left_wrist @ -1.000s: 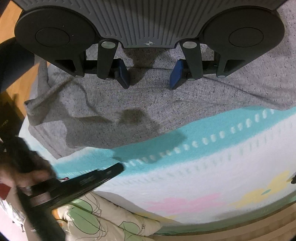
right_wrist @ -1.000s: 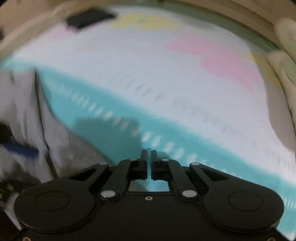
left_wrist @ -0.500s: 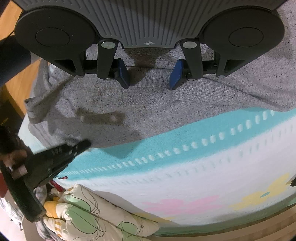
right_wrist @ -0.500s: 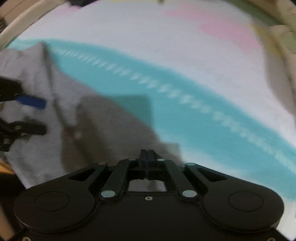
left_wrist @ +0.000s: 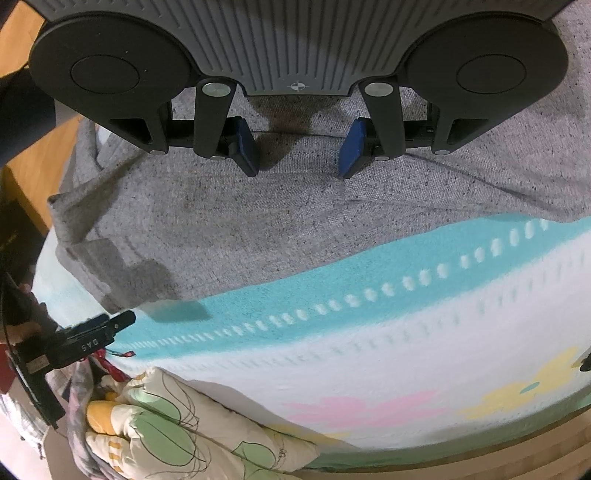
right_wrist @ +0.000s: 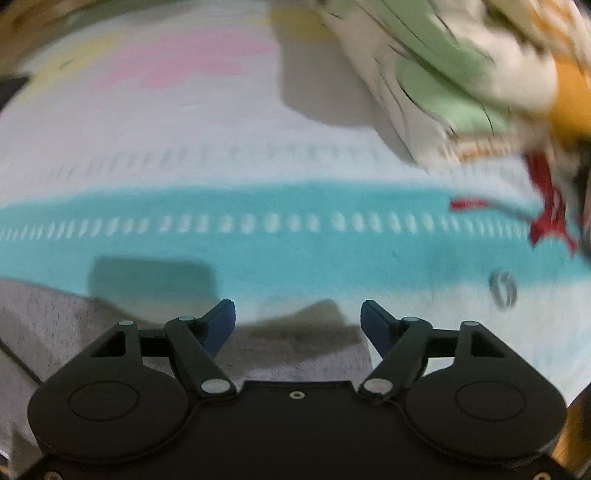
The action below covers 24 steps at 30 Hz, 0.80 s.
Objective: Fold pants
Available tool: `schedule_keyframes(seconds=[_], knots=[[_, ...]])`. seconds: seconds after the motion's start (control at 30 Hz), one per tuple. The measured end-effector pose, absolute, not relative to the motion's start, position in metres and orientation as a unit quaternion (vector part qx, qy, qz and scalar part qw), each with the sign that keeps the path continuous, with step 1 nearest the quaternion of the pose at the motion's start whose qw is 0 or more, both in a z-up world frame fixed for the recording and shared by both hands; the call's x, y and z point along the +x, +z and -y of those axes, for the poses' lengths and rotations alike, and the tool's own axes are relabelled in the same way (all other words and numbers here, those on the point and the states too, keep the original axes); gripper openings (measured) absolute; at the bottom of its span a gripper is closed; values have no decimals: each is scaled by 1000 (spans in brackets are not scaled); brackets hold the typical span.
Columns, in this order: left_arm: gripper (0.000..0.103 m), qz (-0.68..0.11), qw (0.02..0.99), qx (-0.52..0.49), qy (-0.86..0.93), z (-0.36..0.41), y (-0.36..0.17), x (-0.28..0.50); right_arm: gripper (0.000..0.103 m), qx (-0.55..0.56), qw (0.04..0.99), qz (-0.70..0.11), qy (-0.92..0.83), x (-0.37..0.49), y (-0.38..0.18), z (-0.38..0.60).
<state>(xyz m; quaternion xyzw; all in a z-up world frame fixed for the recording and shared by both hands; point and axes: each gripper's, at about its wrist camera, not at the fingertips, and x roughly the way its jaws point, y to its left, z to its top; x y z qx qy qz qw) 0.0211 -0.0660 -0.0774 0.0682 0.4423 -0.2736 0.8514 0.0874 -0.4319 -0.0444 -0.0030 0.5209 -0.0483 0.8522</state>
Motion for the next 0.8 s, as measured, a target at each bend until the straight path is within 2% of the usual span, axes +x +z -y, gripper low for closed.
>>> schedule_keyframes(seconds=[0.07, 0.17, 0.2, 0.27, 0.47, 0.53, 0.6, 0.8], knots=[[46, -442, 852, 70, -273, 67, -78, 21, 77, 42, 844, -533, -39, 88, -53, 444], [46, -442, 852, 71, -272, 68, -78, 21, 77, 36, 839, -540, -57, 91, -65, 451], [46, -442, 852, 71, -273, 68, -78, 21, 69, 41, 838, -541, -57, 91, -69, 451], [46, -443, 851, 67, -272, 68, -78, 22, 18, 61, 843, -534, -28, 86, -65, 447], [46, -444, 851, 64, -273, 66, -76, 25, 21, 80, 843, -527, -70, 82, -67, 454], [46, -446, 850, 56, -273, 63, -73, 28, 55, 27, 863, -497, -90, 79, -58, 439], [46, -444, 854, 45, -267, 58, -69, 31, 67, -15, 876, -468, -113, 72, -43, 427], [46, -427, 869, 2, -249, 40, -51, 37, 66, 54, 904, -424, -9, 14, 15, 377]])
